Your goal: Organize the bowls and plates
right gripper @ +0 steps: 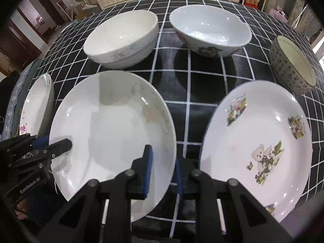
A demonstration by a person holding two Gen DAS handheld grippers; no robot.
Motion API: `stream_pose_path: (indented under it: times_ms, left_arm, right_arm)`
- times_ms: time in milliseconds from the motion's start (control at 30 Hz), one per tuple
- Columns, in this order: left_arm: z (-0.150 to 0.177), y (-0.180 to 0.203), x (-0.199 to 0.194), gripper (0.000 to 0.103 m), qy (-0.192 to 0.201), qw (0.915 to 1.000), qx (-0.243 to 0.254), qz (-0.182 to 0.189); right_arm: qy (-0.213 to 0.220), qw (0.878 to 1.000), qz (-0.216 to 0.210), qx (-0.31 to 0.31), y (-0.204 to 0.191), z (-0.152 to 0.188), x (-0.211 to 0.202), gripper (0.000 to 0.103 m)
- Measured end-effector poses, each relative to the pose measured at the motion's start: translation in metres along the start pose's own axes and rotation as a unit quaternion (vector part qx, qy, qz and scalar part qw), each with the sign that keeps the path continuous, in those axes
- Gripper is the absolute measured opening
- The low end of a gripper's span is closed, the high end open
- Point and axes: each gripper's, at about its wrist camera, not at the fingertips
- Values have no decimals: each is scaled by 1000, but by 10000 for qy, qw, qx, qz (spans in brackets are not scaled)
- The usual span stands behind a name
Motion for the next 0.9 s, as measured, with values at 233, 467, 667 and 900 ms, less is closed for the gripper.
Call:
stream_pose_path:
  times_ms: [233, 467, 667, 900]
  left_arm:
    - [0, 5, 1, 24, -61, 9999, 35, -125]
    - [-4, 2, -15, 24, 14, 9994, 12, -355]
    - [-1, -5, -28, 24, 100, 9994, 24, -338]
    - [7, -16, -48, 24, 267, 9987, -53, -424]
  right_arm:
    - [-136, 9998, -26, 129, 4, -4, 0, 24]
    - [-63, 9997, -45, 246, -2, -2, -13, 22]
    - [-38, 9994, -91, 331, -6, -5, -23, 21]
    - [102, 9994, -230, 253, -22, -5, -34, 20]
Point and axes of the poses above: each gripper's, at about its wrist camera, not at the fingertips, and x roughly the way its jaws point, y to its right, z to its underside, and after that the axes turned 12 degrees about x, right-handed
